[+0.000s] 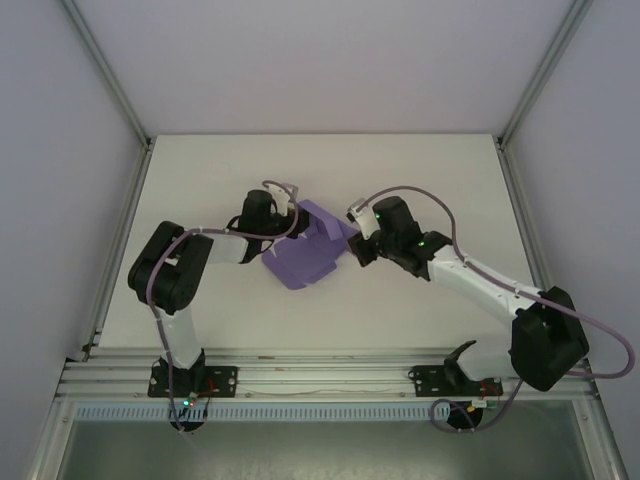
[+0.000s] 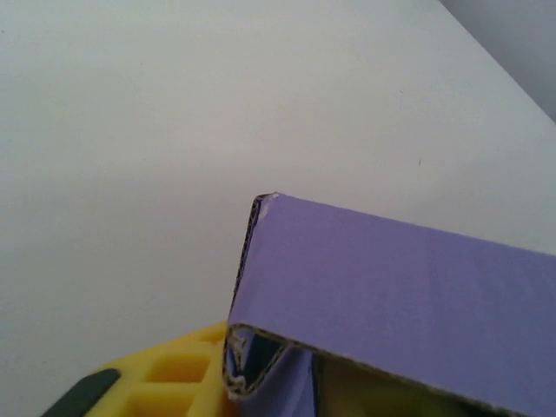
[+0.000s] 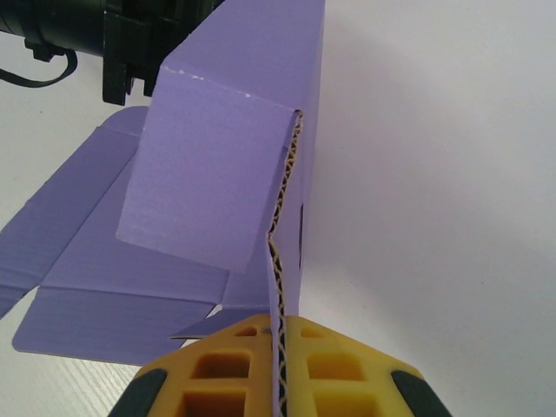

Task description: Assemble paper box

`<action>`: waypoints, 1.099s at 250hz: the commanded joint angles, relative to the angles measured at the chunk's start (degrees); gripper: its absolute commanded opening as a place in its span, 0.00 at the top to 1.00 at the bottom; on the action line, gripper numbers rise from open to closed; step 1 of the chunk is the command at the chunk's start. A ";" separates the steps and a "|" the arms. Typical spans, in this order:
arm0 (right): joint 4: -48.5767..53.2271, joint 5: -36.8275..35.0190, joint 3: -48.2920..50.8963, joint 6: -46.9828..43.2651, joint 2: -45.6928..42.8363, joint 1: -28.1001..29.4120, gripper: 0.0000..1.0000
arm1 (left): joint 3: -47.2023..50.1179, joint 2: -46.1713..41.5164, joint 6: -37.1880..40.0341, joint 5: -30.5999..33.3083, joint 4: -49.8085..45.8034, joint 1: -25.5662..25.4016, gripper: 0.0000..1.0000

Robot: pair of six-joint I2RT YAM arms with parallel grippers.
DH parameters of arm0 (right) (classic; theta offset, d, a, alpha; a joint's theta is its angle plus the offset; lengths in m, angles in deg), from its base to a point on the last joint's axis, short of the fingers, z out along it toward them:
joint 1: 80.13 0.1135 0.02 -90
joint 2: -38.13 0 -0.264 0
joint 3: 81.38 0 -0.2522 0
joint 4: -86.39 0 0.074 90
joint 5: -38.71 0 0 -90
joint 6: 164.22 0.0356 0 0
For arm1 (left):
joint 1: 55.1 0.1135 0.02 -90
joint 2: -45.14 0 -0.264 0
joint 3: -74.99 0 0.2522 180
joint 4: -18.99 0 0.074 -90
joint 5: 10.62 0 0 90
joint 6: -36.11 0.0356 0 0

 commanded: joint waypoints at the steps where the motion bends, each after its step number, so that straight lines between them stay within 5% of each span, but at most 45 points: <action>1: 0.43 0.67 -0.76 -0.57 0.46 -0.57 1.00 | -1.33 1.02 1.62 -0.51 2.09 0.09 0.84; 46: -0.54 -0.52 0.05 0.12 0.74 -0.91 1.00 | -0.25 0.83 3.69 3.19 2.41 -0.98 0.93; 93: 1.70 -11.81 1.48 2.62 -1.74 -0.97 0.40 | 1.39 -1.46 12.28 14.40 -1.35 -5.75 1.00; 149: 1.20 -16.16 2.39 8.32 -13.51 -1.18 0.15 | 7.26 -3.64 15.12 14.34 4.51 -8.59 1.00; 195: -0.41 -13.31 -2.69 9.41 -10.46 -1.50 0.12 | 7.77 -3.82 16.39 13.90 5.22 -10.55 1.00; 275: 2.48 -8.92 -17.64 5.87 15.53 -1.48 0.21 | 8.75 -3.05 16.11 13.16 7.02 -12.02 1.00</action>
